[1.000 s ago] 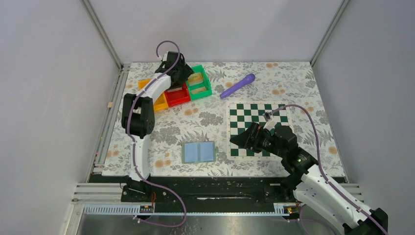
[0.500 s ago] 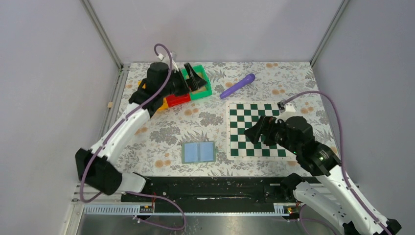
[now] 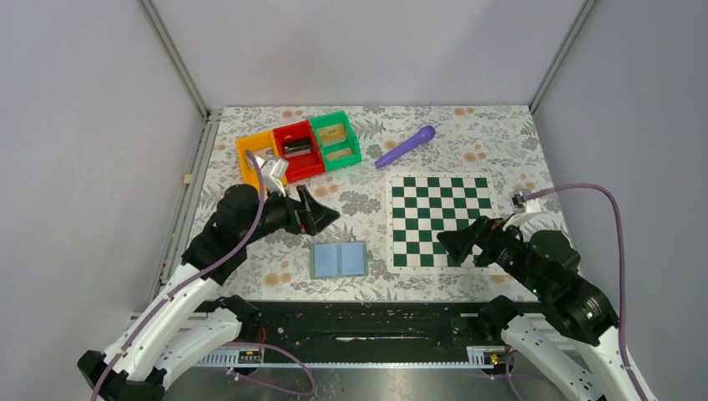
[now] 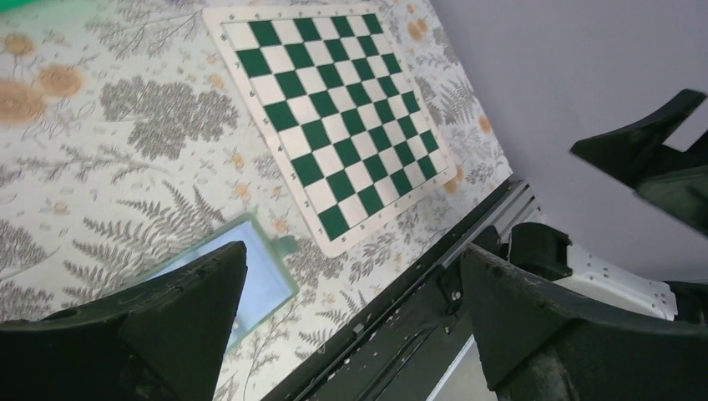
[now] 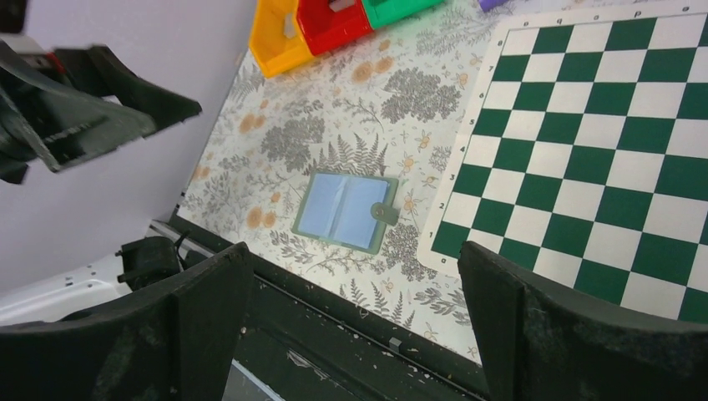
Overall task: Take the credit cards out of the card holder
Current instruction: Reset both arms
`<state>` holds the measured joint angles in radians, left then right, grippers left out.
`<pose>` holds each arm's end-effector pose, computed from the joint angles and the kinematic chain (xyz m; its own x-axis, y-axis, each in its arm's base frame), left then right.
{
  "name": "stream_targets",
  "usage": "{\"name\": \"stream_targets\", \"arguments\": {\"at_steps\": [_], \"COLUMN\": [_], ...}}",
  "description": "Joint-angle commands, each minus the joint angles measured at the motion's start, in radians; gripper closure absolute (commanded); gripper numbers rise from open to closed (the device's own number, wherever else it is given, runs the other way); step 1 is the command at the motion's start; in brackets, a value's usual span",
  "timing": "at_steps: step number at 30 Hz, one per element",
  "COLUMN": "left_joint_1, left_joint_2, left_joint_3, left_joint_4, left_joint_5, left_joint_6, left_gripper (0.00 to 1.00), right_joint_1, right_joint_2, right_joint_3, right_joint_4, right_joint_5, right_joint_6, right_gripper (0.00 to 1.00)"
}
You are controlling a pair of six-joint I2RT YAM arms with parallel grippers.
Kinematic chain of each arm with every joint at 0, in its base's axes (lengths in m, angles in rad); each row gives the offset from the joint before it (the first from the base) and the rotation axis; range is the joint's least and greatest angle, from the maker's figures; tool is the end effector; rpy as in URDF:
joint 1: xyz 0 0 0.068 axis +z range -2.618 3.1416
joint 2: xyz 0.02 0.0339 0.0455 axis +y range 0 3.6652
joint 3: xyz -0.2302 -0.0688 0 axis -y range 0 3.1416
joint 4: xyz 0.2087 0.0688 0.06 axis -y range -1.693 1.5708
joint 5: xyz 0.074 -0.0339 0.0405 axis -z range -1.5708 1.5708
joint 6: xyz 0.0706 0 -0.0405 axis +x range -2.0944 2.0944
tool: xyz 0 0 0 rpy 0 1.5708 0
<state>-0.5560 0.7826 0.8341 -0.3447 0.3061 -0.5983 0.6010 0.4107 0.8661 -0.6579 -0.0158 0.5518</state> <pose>0.1564 -0.1223 0.3056 -0.6243 -0.2444 -0.7420 0.4800 0.6293 -0.6112 0.0914 0.0640 0.3220 -0.4443 0.3309 -0.8325 -0.4054 0.7544 0.5162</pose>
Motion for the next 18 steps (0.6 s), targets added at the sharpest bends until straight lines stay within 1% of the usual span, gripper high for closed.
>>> {"name": "stream_targets", "arguments": {"at_steps": [1,4,9,14,18], "left_joint_1": [-0.001,-0.001,-0.001,0.000,-0.001], "left_joint_2": [-0.101,-0.141,-0.153,-0.176,-0.176], "left_joint_3": [-0.076,-0.096,-0.071,-0.063,-0.061], "left_joint_4": [0.003,0.002,-0.025,-0.037,-0.043], "left_joint_5": [-0.043,-0.027,0.003,-0.020,-0.006], "left_joint_6": [0.022,-0.006,-0.032,-0.035,-0.038], "left_gripper": [0.01,0.01,0.01,0.01,0.01], "right_joint_1": [-0.003,-0.003,-0.003,-0.003,-0.003], "right_joint_2": [-0.070,-0.092,-0.097,-0.090,-0.088], "right_joint_3": [-0.021,-0.028,-0.026,-0.025,-0.037], "right_joint_4": [-0.009,-0.026,-0.032,-0.033,-0.033], "right_joint_5": [0.043,0.050,0.036,0.022,0.021], "right_joint_6": [0.034,0.038,0.049,0.057,0.063], "right_gripper": [0.01,0.01,0.01,0.01,0.01]}}
